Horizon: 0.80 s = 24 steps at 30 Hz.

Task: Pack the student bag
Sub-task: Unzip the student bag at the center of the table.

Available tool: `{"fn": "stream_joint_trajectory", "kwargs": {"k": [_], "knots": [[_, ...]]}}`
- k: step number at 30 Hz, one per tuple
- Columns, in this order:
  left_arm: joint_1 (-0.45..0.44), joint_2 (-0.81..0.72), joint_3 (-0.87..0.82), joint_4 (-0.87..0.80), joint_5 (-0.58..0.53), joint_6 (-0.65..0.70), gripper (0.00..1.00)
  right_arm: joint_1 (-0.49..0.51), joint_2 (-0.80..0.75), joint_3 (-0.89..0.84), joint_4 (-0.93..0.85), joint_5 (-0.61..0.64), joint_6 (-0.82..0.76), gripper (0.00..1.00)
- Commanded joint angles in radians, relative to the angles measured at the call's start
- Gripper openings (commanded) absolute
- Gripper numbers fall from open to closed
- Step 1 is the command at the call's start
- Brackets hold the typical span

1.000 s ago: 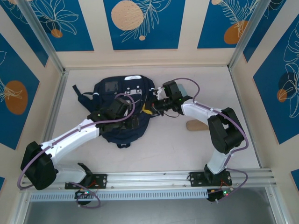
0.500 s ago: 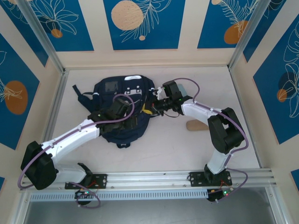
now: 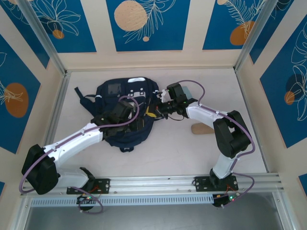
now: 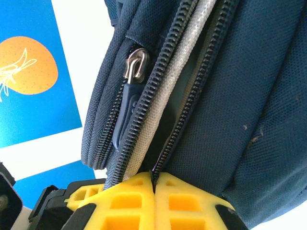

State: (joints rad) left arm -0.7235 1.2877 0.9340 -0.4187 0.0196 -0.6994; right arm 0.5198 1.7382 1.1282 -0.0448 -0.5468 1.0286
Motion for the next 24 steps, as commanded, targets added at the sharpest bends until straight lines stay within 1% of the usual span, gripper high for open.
{"fn": "stream_joint_trajectory", "kwargs": {"k": [1,4,9,13,15,16,24], "knots": [[-0.006,-0.006,-0.001,-0.006,-0.02,0.027,0.34,0.014,-0.019,0.036,0.04,-0.05,0.003,0.05],[-0.005,0.023,0.022,-0.058,-0.061,0.029,0.31,0.016,-0.02,0.037,0.042,-0.05,0.004,0.05],[-0.005,0.06,0.046,-0.071,-0.077,0.04,0.23,0.016,-0.025,0.032,0.04,-0.05,0.005,0.05],[-0.006,0.069,0.066,-0.108,-0.128,0.057,0.07,0.014,-0.033,0.026,0.033,-0.034,0.0,0.04],[-0.006,0.064,0.072,-0.136,-0.153,0.069,0.01,0.008,-0.038,0.021,0.024,-0.014,-0.007,0.04],[-0.005,0.059,0.073,-0.154,-0.166,0.076,0.0,0.003,-0.045,0.017,0.017,0.0,-0.013,0.03],[0.0,0.018,0.013,-0.308,-0.271,0.082,0.0,-0.049,-0.084,-0.019,-0.066,0.148,-0.065,0.02]]}}
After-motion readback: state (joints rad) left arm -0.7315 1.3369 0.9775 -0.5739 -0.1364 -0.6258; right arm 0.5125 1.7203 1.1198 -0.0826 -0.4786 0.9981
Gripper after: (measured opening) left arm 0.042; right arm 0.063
